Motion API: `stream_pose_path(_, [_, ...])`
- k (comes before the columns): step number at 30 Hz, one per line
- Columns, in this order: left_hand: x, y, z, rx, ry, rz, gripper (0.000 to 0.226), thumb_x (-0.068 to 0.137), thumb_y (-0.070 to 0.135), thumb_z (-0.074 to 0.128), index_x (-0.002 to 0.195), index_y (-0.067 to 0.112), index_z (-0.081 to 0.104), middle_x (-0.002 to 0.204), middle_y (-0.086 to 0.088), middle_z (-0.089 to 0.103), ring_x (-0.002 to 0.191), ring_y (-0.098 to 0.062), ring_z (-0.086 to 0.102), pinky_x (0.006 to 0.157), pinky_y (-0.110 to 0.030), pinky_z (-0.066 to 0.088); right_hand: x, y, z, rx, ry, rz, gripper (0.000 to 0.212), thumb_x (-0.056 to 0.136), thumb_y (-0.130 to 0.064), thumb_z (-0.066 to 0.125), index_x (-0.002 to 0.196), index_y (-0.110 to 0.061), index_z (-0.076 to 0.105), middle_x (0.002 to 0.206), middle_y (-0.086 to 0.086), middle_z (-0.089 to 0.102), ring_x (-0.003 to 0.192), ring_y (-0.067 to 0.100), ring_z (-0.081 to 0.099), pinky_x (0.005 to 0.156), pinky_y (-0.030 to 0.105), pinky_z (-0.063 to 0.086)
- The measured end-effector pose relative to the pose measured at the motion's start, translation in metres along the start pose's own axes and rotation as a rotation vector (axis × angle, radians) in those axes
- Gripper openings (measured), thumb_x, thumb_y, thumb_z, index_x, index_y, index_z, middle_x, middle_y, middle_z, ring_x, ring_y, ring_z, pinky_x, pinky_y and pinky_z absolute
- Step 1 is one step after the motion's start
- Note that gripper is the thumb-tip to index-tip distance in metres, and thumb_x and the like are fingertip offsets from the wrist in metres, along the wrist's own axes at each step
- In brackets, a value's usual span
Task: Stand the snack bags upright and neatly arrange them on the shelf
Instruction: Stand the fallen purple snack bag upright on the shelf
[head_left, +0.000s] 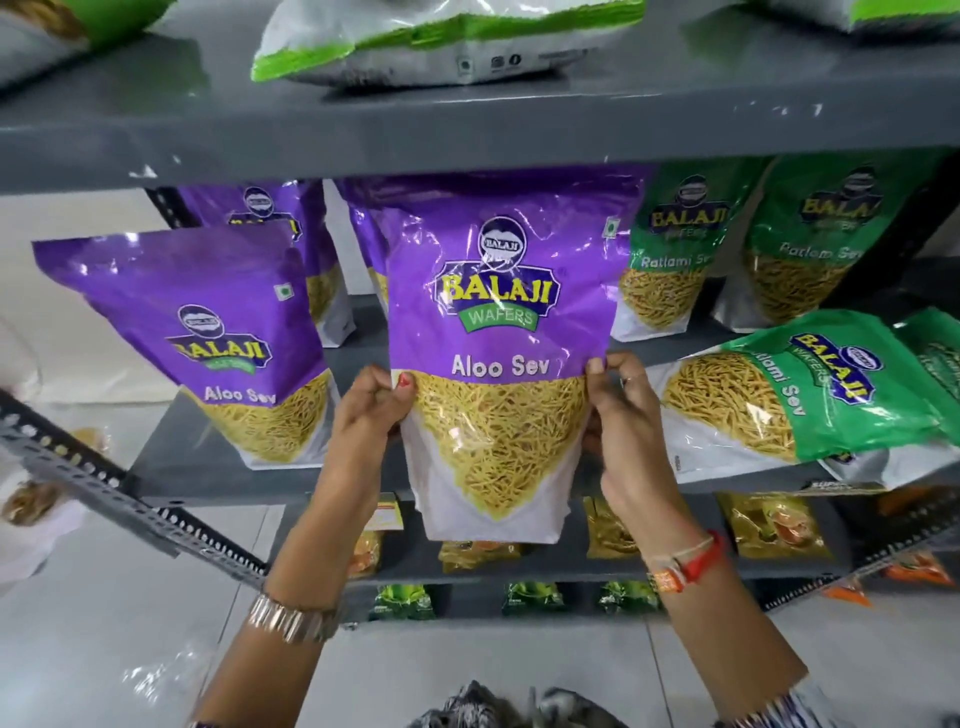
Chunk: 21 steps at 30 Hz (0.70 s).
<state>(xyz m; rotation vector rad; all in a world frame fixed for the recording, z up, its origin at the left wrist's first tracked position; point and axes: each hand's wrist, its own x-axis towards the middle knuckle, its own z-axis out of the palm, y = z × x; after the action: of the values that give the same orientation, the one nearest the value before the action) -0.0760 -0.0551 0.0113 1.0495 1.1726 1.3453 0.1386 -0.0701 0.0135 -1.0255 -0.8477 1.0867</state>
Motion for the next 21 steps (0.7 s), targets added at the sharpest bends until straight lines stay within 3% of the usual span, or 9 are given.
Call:
stream_pose_path(3, [0.009, 0.003, 0.002, 0.018, 0.073, 0.021, 0.025, 0.088, 0.009, 0.051, 0.067, 0.021, 0.047, 0.062, 0.001, 0.048, 0.06, -0.008, 0.046, 0.06, -0.023, 0.038, 0.008, 0.005, 0.012, 0.001, -0.048, -0.009, 0.012, 0.096, -0.022, 0.046, 0.085, -0.023, 0.052, 0.073, -0.011, 0.07, 0.067, 0.004, 0.062, 0.061, 0.021, 0.051])
stream_pose_path(6, [0.022, -0.003, 0.002, 0.014, 0.116, 0.023, 0.023, 0.089, 0.004, 0.048, 0.072, 0.018, 0.047, 0.06, 0.002, 0.051, 0.055, -0.003, 0.049, 0.059, -0.019, 0.04, 0.017, 0.014, 0.027, 0.054, -0.078, 0.067, 0.011, 0.097, -0.023, 0.042, 0.089, -0.022, 0.05, 0.084, -0.003, 0.067, 0.068, 0.002, 0.064, 0.061, 0.022, 0.05])
stream_pose_path(11, [0.039, -0.015, 0.0, -0.059, 0.199, -0.058, 0.023, 0.091, 0.003, 0.044, 0.074, 0.018, 0.045, 0.067, -0.005, 0.046, 0.062, -0.015, 0.042, 0.059, -0.029, 0.032, 0.028, 0.024, 0.047, 0.138, -0.138, 0.181, 0.012, 0.099, -0.026, 0.038, 0.091, -0.026, 0.048, 0.091, -0.004, 0.065, 0.072, 0.001, 0.065, 0.072, 0.034, 0.048])
stream_pose_path(17, [0.048, -0.026, -0.011, -0.062, 0.294, -0.046, 0.02, 0.092, 0.003, 0.04, 0.08, 0.017, 0.049, 0.07, -0.004, 0.046, 0.062, -0.015, 0.04, 0.06, -0.029, 0.032, 0.029, 0.04, 0.061, 0.102, -0.173, 0.216, 0.01, 0.099, -0.029, 0.038, 0.093, -0.028, 0.046, 0.093, -0.004, 0.065, 0.079, 0.004, 0.067, 0.082, 0.043, 0.05])
stream_pose_path(19, [0.048, -0.028, -0.009, -0.035, 0.286, -0.036, 0.016, 0.094, 0.006, 0.038, 0.1, 0.009, 0.053, 0.08, -0.011, 0.055, 0.07, -0.022, 0.051, 0.066, -0.032, 0.04, 0.029, 0.044, 0.064, 0.089, -0.168, 0.213, 0.007, 0.098, -0.029, 0.04, 0.097, -0.028, 0.047, 0.096, -0.003, 0.066, 0.083, 0.006, 0.067, 0.084, 0.045, 0.051])
stream_pose_path(21, [0.047, -0.032, -0.005, 0.023, 0.29, -0.071, 0.034, 0.096, 0.016, 0.036, 0.129, 0.007, 0.042, 0.117, -0.026, 0.058, 0.103, -0.041, 0.056, 0.089, -0.048, 0.045, 0.029, 0.047, 0.064, 0.088, -0.177, 0.198, 0.007, 0.098, -0.029, 0.041, 0.101, -0.029, 0.047, 0.099, -0.004, 0.066, 0.084, 0.004, 0.068, 0.081, 0.041, 0.053])
